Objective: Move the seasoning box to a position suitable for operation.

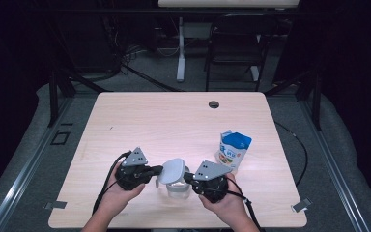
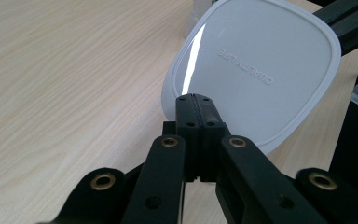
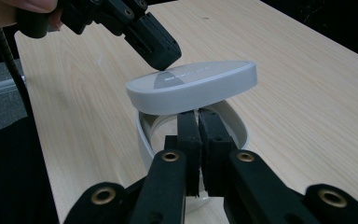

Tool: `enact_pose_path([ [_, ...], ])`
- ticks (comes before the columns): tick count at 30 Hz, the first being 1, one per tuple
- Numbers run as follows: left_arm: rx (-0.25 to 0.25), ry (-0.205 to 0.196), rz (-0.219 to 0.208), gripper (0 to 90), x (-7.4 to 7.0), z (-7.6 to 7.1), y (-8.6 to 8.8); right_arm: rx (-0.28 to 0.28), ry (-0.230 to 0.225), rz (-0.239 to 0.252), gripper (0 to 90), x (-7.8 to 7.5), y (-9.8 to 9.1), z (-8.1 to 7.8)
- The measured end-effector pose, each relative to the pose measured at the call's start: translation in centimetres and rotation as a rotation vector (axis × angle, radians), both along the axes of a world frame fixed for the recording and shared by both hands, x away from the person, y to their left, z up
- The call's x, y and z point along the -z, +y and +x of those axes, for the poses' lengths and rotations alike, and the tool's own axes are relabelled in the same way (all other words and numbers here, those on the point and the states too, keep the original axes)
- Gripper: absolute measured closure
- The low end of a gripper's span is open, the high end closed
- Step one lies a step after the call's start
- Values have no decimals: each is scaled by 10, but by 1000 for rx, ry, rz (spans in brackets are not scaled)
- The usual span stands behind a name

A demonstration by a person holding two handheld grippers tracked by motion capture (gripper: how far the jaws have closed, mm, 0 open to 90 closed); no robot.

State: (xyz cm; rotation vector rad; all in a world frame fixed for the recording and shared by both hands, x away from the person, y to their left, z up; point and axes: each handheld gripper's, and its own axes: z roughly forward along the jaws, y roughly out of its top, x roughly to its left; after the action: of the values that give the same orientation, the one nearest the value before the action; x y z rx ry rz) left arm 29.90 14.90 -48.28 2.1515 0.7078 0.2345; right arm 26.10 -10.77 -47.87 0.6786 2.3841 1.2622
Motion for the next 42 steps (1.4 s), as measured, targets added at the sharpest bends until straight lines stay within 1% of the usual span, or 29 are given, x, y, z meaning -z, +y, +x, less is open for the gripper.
enact_pose_path([
  [4, -3, -2, 4, 900, 1, 0, 0, -2, -6, 2, 880, -2, 1, -1],
  [7, -2, 2, 14, 900, 0, -1, 1, 0, -6, 3, 881, -2, 1, -1],
  [15, -7, -7, 12, 900, -1, -2, 5, 3, -12, 4, 881, -4, 2, -1],
  [17, -5, -1, 23, 900, -1, -2, 6, 3, -15, 7, 881, -4, 3, 0],
  [19, -7, -1, 25, 900, 0, -2, 7, 4, -15, 5, 881, -4, 3, 0],
  [27, -14, -2, 20, 900, 0, -2, 10, 2, -19, 4, 880, -6, 6, -1],
  [29, -10, 4, 28, 900, 0, -2, 11, 4, -18, 7, 879, -6, 6, -1],
  [33, -8, 3, 28, 900, 1, -3, 12, 1, -17, 12, 879, -6, 6, 0],
  [34, -4, 10, 40, 900, 2, -3, 12, 1, -17, 17, 879, -7, 6, 0],
  [38, 9, 10, 55, 900, 3, -3, 10, 1, -20, 14, 879, -7, 7, 0],
  [40, 18, 11, 74, 900, 4, -3, 9, -2, -21, 11, 879, -7, 7, -1],
  [42, 22, 9, 74, 900, 5, -3, 8, -2, -21, 12, 879, -7, 7, 0],
])
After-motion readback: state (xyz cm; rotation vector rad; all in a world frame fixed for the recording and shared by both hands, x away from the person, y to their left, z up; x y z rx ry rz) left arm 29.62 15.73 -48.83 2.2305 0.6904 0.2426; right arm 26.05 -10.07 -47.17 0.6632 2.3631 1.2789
